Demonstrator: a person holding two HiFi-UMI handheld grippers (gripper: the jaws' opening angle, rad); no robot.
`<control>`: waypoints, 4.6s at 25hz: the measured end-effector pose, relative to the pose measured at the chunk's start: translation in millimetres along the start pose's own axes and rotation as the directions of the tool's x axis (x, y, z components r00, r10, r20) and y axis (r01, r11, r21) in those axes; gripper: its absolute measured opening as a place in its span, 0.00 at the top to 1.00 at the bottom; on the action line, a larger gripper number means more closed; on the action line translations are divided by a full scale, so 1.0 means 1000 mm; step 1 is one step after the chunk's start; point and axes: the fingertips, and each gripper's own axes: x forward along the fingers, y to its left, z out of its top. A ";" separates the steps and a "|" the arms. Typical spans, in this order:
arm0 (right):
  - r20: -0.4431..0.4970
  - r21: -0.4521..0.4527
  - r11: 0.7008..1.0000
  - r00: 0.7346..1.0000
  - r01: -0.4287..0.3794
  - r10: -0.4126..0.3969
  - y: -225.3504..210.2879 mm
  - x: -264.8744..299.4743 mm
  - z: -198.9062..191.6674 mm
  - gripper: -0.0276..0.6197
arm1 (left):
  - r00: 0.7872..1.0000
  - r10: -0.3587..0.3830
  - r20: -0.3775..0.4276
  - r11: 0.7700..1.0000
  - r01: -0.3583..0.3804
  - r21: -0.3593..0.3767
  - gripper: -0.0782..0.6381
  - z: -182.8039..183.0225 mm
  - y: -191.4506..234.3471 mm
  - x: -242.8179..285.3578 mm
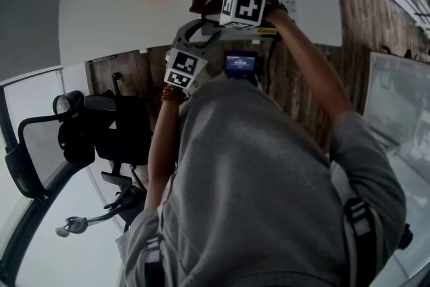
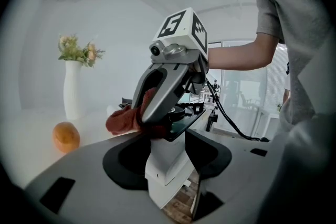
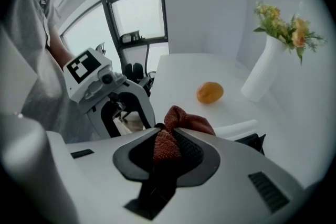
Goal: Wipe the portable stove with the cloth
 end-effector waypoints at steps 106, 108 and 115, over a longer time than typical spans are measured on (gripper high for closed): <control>-0.109 0.479 0.701 0.827 0.529 -0.551 0.030 -0.078 -0.129 0.81 | 1.000 0.005 -0.023 1.000 -0.004 0.028 0.60 0.013 -0.009 -0.005; -0.091 0.481 0.708 0.833 0.517 -0.546 0.028 -0.079 -0.128 0.81 | 0.999 0.034 -0.009 0.999 -0.034 0.031 0.60 0.022 -0.010 -0.013; -0.058 0.497 0.721 0.847 0.483 -0.528 0.028 -0.079 -0.124 0.81 | 0.991 0.126 0.037 0.991 -0.127 0.031 0.61 0.046 -0.019 -0.043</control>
